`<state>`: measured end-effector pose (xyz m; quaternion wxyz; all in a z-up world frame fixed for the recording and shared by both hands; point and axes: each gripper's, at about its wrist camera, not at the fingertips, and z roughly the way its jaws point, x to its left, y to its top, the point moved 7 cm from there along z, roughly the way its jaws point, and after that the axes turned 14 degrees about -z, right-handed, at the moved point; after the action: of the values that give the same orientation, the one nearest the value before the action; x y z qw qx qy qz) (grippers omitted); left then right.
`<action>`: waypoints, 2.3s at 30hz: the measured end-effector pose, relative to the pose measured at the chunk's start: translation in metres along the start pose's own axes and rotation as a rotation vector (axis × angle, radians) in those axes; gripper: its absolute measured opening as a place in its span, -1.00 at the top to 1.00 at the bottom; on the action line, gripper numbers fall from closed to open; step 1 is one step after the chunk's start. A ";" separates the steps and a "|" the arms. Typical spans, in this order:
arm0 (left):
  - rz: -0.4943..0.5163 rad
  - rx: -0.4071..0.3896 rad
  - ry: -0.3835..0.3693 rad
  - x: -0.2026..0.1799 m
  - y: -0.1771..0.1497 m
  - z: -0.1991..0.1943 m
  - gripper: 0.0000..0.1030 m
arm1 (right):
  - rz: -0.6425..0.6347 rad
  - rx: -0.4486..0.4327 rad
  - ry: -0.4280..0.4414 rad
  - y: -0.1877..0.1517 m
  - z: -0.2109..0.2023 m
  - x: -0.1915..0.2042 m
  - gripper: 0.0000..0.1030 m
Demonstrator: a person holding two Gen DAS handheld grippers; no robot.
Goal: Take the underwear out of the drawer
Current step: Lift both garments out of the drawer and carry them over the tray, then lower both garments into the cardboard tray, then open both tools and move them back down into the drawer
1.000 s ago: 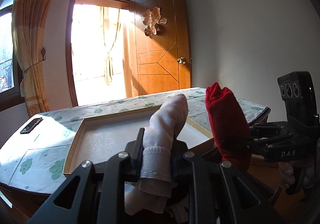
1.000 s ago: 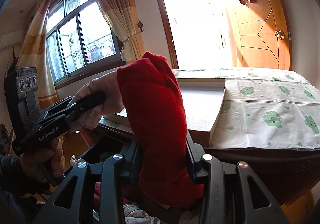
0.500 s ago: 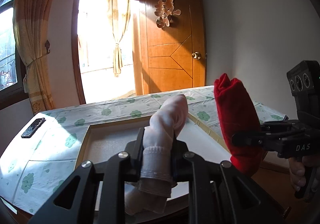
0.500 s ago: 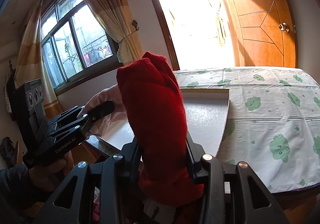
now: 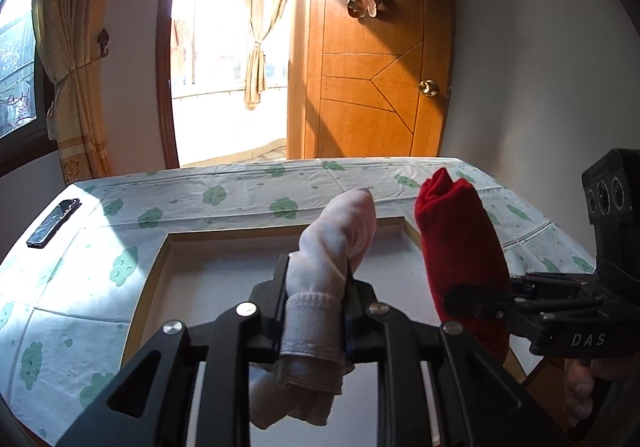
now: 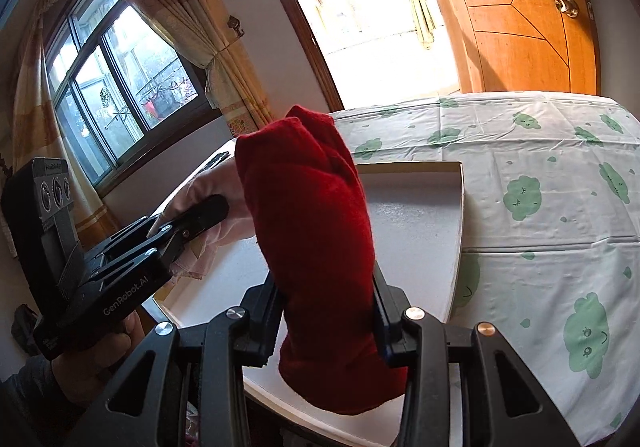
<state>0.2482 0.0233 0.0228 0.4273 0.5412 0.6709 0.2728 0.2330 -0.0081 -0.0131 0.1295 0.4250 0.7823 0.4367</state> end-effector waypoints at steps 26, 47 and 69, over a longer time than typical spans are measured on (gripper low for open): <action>-0.133 0.168 0.030 -0.018 0.001 0.074 0.61 | 0.098 0.075 -0.088 0.020 0.052 -0.051 0.16; -0.142 0.126 -0.052 -0.019 -0.008 0.044 -0.05 | 0.083 -0.026 -0.156 0.010 0.008 -0.046 -0.42; -0.087 0.078 -0.194 0.006 -0.069 -0.095 -0.30 | -0.185 -0.038 -0.095 -0.102 -0.092 0.054 -0.43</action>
<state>0.1310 0.0197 0.0100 0.4804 0.5517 0.6592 0.1738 0.0912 -0.0454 -0.0315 0.2143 0.3687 0.8027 0.4168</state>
